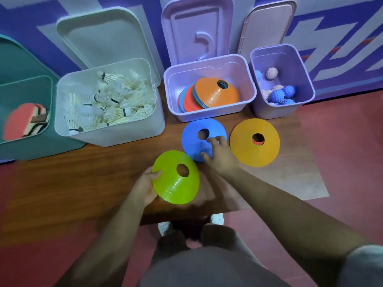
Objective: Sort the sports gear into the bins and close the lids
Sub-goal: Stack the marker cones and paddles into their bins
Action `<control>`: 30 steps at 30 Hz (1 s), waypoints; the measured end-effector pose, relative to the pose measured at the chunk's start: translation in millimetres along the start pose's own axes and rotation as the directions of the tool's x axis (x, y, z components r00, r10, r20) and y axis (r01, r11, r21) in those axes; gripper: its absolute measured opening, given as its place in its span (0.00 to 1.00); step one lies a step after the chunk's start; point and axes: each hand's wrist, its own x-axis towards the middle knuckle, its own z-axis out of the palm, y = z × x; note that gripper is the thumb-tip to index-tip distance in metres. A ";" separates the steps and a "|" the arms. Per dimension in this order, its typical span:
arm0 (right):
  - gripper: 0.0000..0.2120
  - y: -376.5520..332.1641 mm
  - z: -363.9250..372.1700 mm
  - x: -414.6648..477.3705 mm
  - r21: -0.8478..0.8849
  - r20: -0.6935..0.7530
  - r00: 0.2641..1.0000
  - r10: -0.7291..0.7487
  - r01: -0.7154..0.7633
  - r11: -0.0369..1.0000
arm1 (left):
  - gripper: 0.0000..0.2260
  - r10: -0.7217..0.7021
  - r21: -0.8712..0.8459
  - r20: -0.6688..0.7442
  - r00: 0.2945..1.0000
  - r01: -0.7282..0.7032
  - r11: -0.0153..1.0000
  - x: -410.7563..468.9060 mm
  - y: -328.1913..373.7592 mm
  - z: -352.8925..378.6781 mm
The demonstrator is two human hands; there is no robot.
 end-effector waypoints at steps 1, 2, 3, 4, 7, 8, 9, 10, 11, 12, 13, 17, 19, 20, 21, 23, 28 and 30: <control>0.28 -8.7 2.8 10.1 -0.060 0.037 0.999 -0.019 0.021 0.998 | 0.22 0.013 -0.011 -0.006 1.000 -0.013 1.000 1.5 0.5 -6.0; 0.29 -17.5 4.2 19.3 -0.115 0.072 0.997 -0.028 0.036 0.993 | 0.22 0.025 -0.015 -0.018 1.000 -0.025 1.000 1.3 1.1 -10.6; 0.30 -21.8 7.2 28.3 -0.159 0.113 0.993 -0.022 0.039 0.987 | 0.21 0.035 -0.023 -0.031 0.999 -0.036 0.999 0.1 2.2 -12.7; 0.31 -24.3 11.2 37.2 -0.191 0.157 0.988 -0.004 0.034 0.981 | 0.21 0.046 -0.034 -0.040 0.998 -0.048 0.998 -0.1 3.2 -16.0; 0.31 -18.9 22.7 54.4 -0.221 0.277 0.960 0.052 0.010 0.975 | 0.18 0.083 -0.067 -0.052 0.995 -0.087 0.994 -0.4 6.2 -19.3; 0.29 -16.3 24.7 56.1 -0.211 0.284 0.957 0.059 0.002 0.977 | 0.14 0.100 -0.075 -0.064 0.993 -0.105 0.992 -1.2 7.6 -19.0; 0.27 -14.9 27.0 56.8 -0.184 0.267 0.962 0.064 -0.014 0.983 | 0.11 0.118 -0.083 -0.077 0.990 -0.124 0.989 -1.4 9.2 -19.8; 0.26 -14.2 27.7 55.5 -0.131 0.228 0.972 0.065 -0.035 0.991 | 0.09 0.138 -0.080 -0.082 0.987 -0.145 0.986 -1.7 11.1 -20.6; 0.24 -14.4 28.3 53.2 -0.052 0.166 0.984 0.067 -0.059 0.997 | 0.08 0.159 -0.072 -0.080 0.984 -0.164 0.984 -2.4 13.8 -21.7; 0.22 -15.9 26.9 49.3 0.050 0.080 0.994 0.069 -0.074 0.996 | 0.08 0.175 -0.055 -0.078 0.981 -0.180 0.982 -3.4 16.6 -21.9; 0.21 -18.8 23.6 43.2 0.167 -0.008 0.997 0.077 -0.075 0.983 | 0.08 0.191 -0.043 -0.079 0.978 -0.195 0.980 -4.8 19.2 -21.5; 0.16 -46.4 9.9 15.9 0.599 -0.106 0.993 0.054 0.020 0.800 | 0.08 0.217 -0.071 -0.015 0.976 -0.218 0.973 -10.6 34.8 -9.6; 0.15 -54.9 14.0 9.5 0.685 -0.025 1.000 -0.001 0.018 0.728 | 0.09 0.233 -0.108 0.065 0.970 -0.226 0.968 -14.6 45.1 6.3; 0.15 -57.6 16.9 7.6 0.680 0.014 1.000 -0.016 0.002 0.733 | 0.09 0.241 -0.126 0.098 0.966 -0.228 0.965 -16.7 49.7 15.3; 0.15 -57.6 19.2 7.4 0.660 0.033 0.999 -0.011 -0.014 0.751 | 0.09 0.249 -0.142 0.127 0.960 -0.231 0.963 -19.0 54.5 25.4; 0.16 -56.0 18.2 5.9 0.624 0.029 1.000 0.009 -0.026 0.781 | 0.09 0.259 -0.149 0.161 0.952 -0.236 0.960 -21.1 61.3 40.9; 0.16 -35.6 -12.7 -4.9 0.463 -0.063 0.996 -0.059 0.082 0.883 | 0.14 0.257 -0.024 0.173 0.951 -0.257 0.966 -18.8 68.5 75.8; 0.13 -16.8 -28.0 -4.9 0.375 -0.176 0.983 -0.049 0.113 0.920 | 0.13 0.273 0.016 0.167 0.948 -0.279 0.960 -17.3 68.2 91.4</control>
